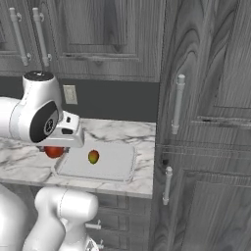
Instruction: Pick the mango and apple from the fridge and place them inside the tupperware on the counter.
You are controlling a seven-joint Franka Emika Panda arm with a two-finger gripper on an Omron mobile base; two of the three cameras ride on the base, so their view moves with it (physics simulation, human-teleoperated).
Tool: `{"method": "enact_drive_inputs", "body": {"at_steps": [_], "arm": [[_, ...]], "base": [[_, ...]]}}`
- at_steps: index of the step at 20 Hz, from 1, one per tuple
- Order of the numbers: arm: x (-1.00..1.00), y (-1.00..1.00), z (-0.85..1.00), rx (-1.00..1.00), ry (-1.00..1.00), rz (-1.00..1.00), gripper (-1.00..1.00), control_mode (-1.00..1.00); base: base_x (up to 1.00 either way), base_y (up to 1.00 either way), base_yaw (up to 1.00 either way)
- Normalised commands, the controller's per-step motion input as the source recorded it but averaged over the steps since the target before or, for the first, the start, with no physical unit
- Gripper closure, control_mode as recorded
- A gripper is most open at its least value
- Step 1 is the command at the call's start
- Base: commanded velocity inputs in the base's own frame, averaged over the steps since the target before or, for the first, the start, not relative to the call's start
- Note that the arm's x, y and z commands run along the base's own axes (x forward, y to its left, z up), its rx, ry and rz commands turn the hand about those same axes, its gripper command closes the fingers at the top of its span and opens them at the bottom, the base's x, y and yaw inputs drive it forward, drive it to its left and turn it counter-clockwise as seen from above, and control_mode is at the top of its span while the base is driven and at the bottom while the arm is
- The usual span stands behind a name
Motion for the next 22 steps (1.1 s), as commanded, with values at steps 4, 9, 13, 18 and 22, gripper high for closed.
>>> {"method": "enact_drive_inputs", "body": {"at_steps": [4, 9, 13, 18, 22], "arm": [[-0.01, 0.00, -0.84, -0.05, 0.00, 0.00, 1.00, -1.00], [0.42, 0.00, -0.58, -0.01, -0.05, 0.00, 1.00, -1.00], [0.63, 0.00, -0.44, 0.00, -0.11, 0.00, 1.00, -1.00], [0.60, -0.17, -0.23, 0.00, -0.09, 0.00, 1.00, -1.00], [0.58, -0.41, -0.17, 0.00, 0.00, 0.00, 1.00, -1.00]], "base": [[0.00, 0.00, 0.00], [0.00, 0.00, 0.00], [0.00, 0.00, 0.00], [0.00, 0.00, 0.00], [0.00, 0.00, 0.00]]}}
